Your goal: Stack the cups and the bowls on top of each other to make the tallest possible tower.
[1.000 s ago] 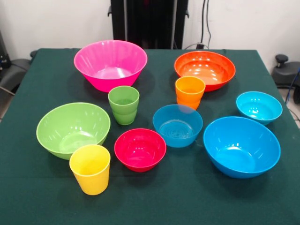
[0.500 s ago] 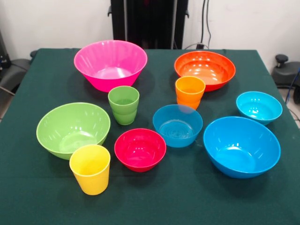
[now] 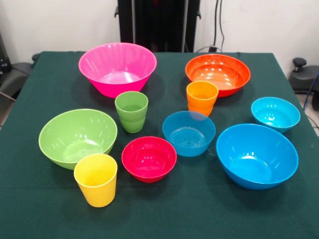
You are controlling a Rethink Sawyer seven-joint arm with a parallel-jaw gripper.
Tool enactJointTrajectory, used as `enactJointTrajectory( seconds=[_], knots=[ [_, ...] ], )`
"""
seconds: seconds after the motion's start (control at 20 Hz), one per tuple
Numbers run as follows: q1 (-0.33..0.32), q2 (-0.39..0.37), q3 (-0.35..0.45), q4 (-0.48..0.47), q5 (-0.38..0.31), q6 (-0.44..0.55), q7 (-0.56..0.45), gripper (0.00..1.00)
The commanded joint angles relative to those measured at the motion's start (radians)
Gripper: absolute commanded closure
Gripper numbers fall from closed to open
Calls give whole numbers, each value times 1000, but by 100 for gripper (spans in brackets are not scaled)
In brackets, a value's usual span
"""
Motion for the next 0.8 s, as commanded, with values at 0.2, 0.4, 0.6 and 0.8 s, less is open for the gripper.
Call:
enactJointTrajectory(
  seconds=[0.2, 0.4, 0.6, 0.8],
  knots=[
    [-50, 207, 67, 120, -32, -167, -130, 0],
    [-67, 274, 98, 67, -39, -171, -112, 0],
    [-82, 340, 128, 14, -44, -175, -109, 0],
    [-91, 411, 139, -29, -102, -237, -81, 0]
  ],
)
